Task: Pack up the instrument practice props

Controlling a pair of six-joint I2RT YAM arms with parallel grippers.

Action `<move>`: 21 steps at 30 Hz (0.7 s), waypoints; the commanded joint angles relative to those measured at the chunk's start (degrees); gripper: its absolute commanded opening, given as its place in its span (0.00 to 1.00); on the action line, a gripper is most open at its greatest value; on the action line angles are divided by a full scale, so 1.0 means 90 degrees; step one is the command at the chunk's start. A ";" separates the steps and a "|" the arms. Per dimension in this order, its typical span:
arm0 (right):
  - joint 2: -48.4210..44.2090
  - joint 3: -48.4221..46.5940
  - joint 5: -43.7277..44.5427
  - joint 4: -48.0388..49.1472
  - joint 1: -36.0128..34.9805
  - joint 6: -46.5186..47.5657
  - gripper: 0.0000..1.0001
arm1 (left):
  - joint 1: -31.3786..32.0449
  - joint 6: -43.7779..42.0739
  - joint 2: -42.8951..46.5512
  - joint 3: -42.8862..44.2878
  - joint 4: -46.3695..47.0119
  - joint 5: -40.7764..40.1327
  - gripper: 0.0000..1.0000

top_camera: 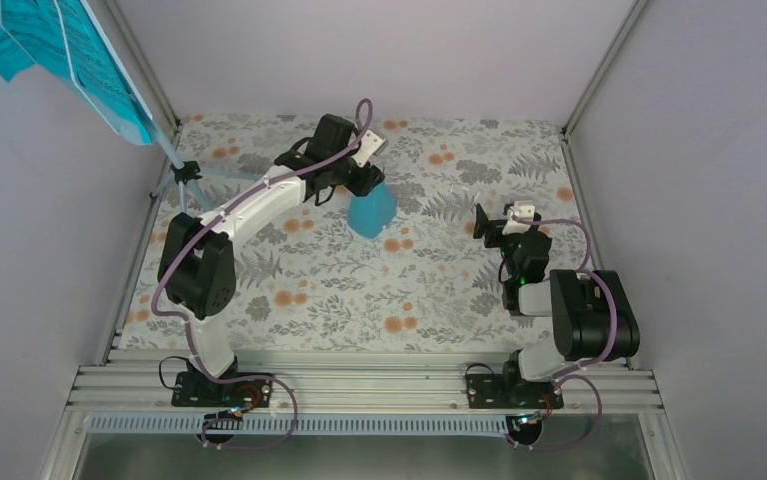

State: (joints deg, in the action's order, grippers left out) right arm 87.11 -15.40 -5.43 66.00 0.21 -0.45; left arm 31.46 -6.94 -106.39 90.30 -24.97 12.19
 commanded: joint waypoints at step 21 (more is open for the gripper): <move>0.0067 -0.0080 -0.0019 0.0311 0.0065 0.0066 1.00 | 0.0459 -0.1672 0.1779 -0.1919 -0.1045 0.2268 0.44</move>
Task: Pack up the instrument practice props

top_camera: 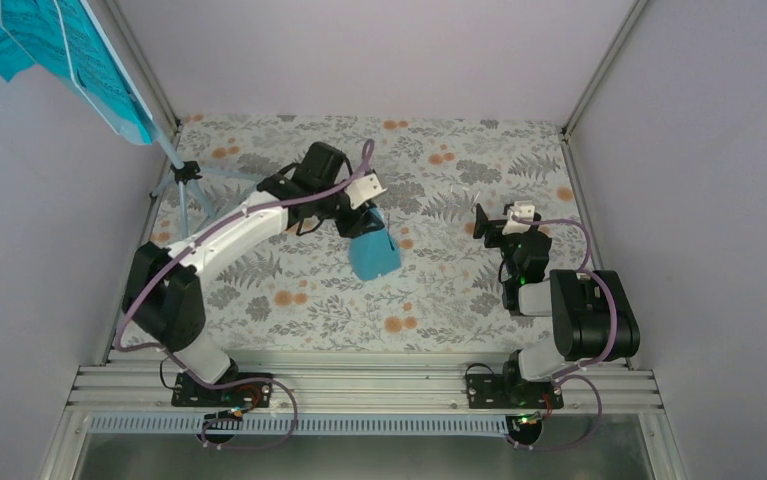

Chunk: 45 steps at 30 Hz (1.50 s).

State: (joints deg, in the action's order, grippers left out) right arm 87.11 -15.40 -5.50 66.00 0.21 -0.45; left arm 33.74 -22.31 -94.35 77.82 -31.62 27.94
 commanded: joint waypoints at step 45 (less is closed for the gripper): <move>-0.2880 -0.2462 -0.3205 -0.7896 -0.0082 -0.3302 1.00 | 0.0121 0.6807 0.5099 -0.6197 0.3201 -0.1218 0.84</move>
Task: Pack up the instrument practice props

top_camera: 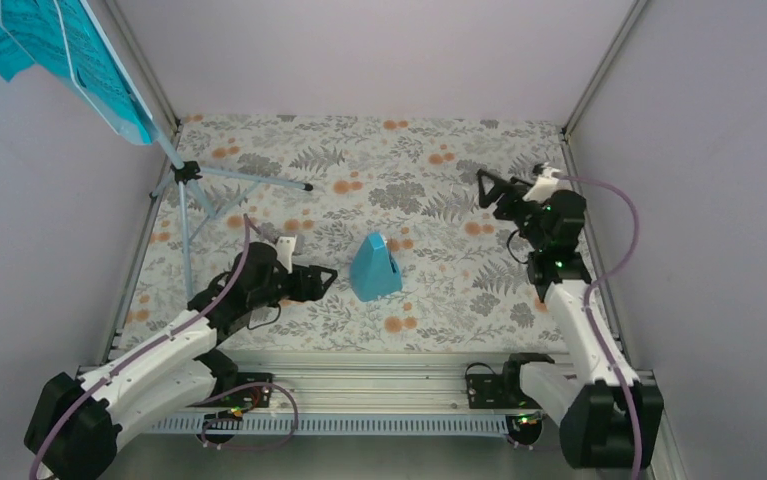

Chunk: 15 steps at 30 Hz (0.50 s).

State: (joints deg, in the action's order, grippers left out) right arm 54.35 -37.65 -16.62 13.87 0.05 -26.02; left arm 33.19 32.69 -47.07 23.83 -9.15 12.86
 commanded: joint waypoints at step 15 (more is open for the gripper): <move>0.2456 0.1039 -0.2405 -0.1758 -0.2095 -0.0397 0.48 | 0.0287 0.0875 -0.1928 -0.0095 0.1351 0.0720 0.63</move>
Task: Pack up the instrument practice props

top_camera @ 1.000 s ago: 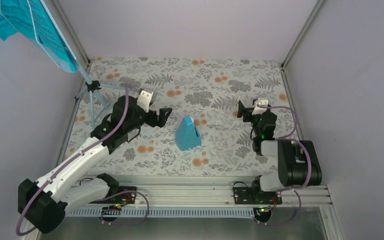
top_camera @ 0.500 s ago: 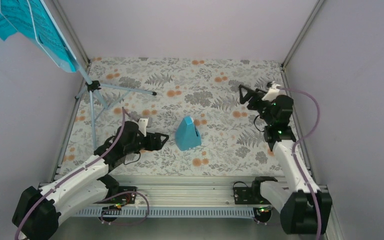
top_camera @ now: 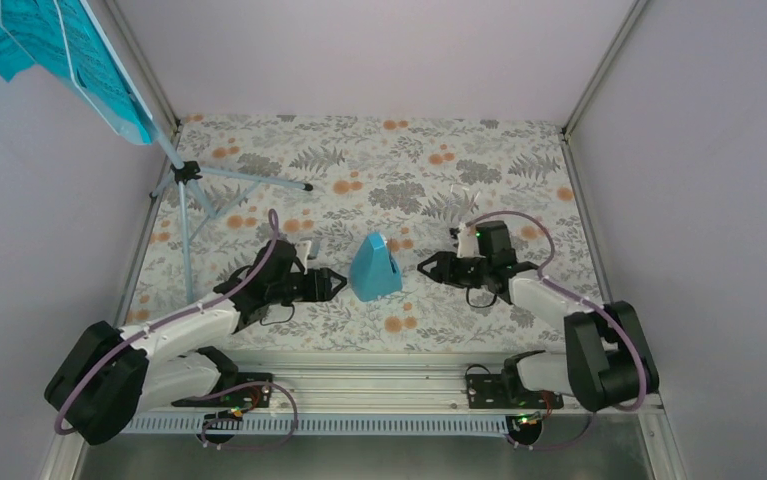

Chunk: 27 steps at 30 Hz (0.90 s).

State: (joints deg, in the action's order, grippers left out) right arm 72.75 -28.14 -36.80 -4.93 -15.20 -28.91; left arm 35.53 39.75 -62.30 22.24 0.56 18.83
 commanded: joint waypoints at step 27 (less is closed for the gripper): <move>0.1530 -0.0517 0.1522 0.1331 -0.1442 -0.0972 0.32 | 0.0066 -0.0282 -0.1820 0.0620 0.0508 -0.0542 0.42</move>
State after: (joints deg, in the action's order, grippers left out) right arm 84.79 -29.63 -24.47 3.68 -27.70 -36.60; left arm 35.86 38.68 -77.52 25.89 4.10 15.88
